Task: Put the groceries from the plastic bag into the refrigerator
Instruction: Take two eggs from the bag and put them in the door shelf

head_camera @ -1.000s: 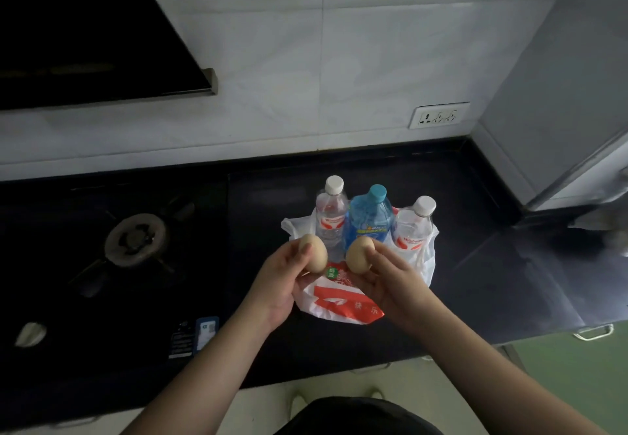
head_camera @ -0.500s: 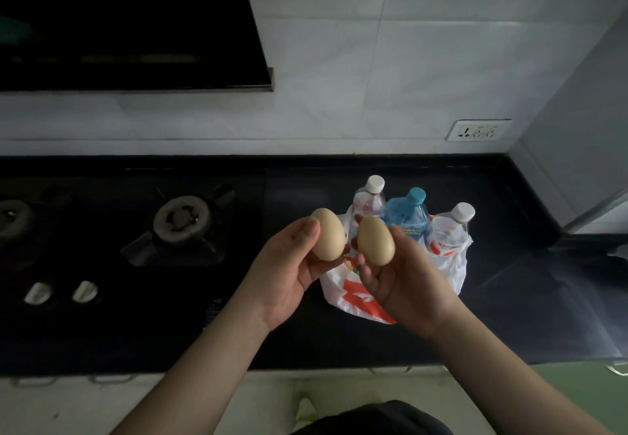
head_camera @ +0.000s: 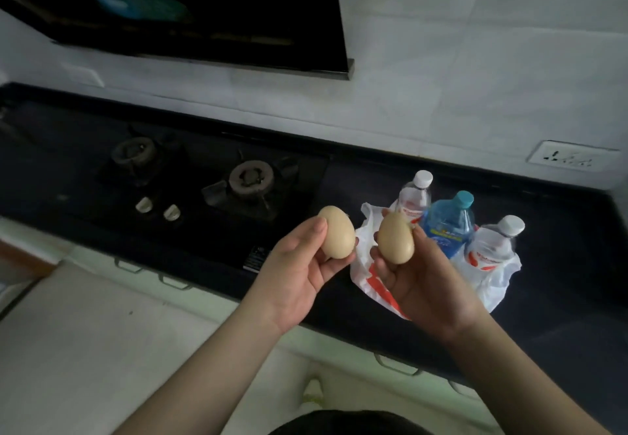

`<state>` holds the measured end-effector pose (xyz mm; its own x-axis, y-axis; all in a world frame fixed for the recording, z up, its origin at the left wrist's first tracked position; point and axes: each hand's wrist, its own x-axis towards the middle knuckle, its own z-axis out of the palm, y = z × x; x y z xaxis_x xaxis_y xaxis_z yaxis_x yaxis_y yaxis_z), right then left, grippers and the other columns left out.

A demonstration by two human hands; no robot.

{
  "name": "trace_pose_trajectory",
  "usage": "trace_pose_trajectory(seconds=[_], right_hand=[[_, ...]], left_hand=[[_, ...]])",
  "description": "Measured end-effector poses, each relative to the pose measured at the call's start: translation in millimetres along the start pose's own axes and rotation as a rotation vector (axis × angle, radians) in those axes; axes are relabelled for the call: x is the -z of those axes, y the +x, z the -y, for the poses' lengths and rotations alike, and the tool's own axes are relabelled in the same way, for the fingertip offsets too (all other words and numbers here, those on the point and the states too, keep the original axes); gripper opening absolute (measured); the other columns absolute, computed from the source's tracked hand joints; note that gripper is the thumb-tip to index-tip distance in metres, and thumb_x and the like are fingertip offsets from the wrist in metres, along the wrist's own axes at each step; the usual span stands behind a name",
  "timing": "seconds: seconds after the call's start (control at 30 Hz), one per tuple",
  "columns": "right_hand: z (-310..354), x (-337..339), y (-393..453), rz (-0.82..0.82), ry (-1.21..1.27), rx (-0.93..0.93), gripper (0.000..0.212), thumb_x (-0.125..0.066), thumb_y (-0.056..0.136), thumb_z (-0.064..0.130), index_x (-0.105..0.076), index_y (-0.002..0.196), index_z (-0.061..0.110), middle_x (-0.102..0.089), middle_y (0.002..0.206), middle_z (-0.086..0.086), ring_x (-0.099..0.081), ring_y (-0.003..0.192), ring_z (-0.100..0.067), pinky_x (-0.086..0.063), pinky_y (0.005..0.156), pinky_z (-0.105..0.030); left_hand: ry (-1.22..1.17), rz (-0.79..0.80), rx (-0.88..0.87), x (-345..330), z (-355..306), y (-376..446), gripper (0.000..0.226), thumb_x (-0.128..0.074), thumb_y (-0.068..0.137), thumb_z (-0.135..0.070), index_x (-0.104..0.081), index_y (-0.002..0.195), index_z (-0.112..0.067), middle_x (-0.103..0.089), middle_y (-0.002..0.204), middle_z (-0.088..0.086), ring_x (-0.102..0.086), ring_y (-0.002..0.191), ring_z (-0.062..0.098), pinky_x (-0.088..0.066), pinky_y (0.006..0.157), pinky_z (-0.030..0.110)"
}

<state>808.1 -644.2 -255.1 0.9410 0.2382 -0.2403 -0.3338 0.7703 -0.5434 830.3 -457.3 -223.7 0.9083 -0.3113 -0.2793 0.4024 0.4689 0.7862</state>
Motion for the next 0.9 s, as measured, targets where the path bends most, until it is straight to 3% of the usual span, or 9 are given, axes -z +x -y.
trace_pose_trajectory(seconds=[0.07,0.2,0.3,0.4,0.53,0.77,0.9], right_hand=[[-3,3,-7,0.019,0.011,-0.013,0.031,-0.057,0.092,0.030,-0.066,0.119,0.018,-0.062,0.110,-0.008,-0.065,0.098,-0.019,-0.055,0.085,-0.029],[-16,-1,-16,0.116,-0.022,-0.091,0.059,-0.080,0.076,0.033,-0.060,0.129,0.015,-0.063,0.111,-0.006,-0.063,0.106,-0.018,-0.052,0.090,-0.029],[-31,-8,-20,0.137,-0.052,-0.165,0.063,-0.084,0.070,0.034,-0.063,0.126,0.016,-0.064,0.109,-0.006,-0.064,0.104,-0.018,-0.053,0.088,-0.028],[-52,-24,-24,0.165,-0.058,-0.268,0.054,-0.079,0.075,0.034,-0.064,0.124,0.017,-0.067,0.108,-0.006,-0.065,0.100,-0.018,-0.055,0.084,-0.028],[-85,-54,-28,0.166,-0.070,-0.405,0.035,-0.054,0.088,0.031,-0.066,0.118,0.018,-0.068,0.096,-0.008,-0.067,0.087,-0.017,-0.058,0.074,-0.026],[-180,-127,-30,0.293,-0.230,-0.555,0.036,-0.053,0.090,0.032,-0.067,0.118,0.015,-0.060,0.108,-0.012,-0.065,0.094,-0.019,-0.056,0.077,-0.026],[-256,-184,-48,0.418,-0.264,-0.661,0.035,-0.052,0.091,0.029,-0.067,0.118,0.013,-0.062,0.104,-0.014,-0.065,0.094,-0.022,-0.056,0.079,-0.029]], left_hand=[[-0.011,-0.052,-0.029,-1,7,-16,0.039,-0.061,0.079,-0.033,-0.066,0.110,-0.009,-0.072,0.102,0.005,-0.068,0.096,0.020,-0.058,0.075,0.029],[-0.052,-0.160,-0.093,4,23,-48,0.035,-0.057,0.081,-0.031,-0.067,0.107,-0.009,-0.073,0.099,0.004,-0.070,0.089,0.019,-0.058,0.069,0.027],[-0.071,-0.233,-0.132,13,33,-72,0.033,-0.057,0.082,-0.031,-0.069,0.104,-0.010,-0.072,0.101,0.006,-0.070,0.089,0.020,-0.058,0.068,0.026],[-0.100,-0.331,-0.179,28,41,-101,0.037,-0.056,0.087,-0.031,-0.067,0.112,-0.007,-0.070,0.102,0.009,-0.069,0.091,0.020,-0.057,0.070,0.026],[-0.123,-0.435,-0.261,53,39,-144,0.036,-0.053,0.090,-0.031,-0.067,0.115,-0.010,-0.069,0.100,0.011,-0.069,0.089,0.020,-0.057,0.070,0.026],[-0.217,-0.634,-0.432,114,16,-235,0.035,-0.056,0.083,-0.032,-0.062,0.112,-0.013,-0.068,0.096,0.013,-0.071,0.085,0.024,-0.058,0.062,0.026],[-0.297,-0.745,-0.554,155,3,-315,0.037,-0.058,0.085,-0.031,-0.059,0.115,-0.010,-0.066,0.097,0.016,-0.070,0.082,0.024,-0.058,0.061,0.026]])
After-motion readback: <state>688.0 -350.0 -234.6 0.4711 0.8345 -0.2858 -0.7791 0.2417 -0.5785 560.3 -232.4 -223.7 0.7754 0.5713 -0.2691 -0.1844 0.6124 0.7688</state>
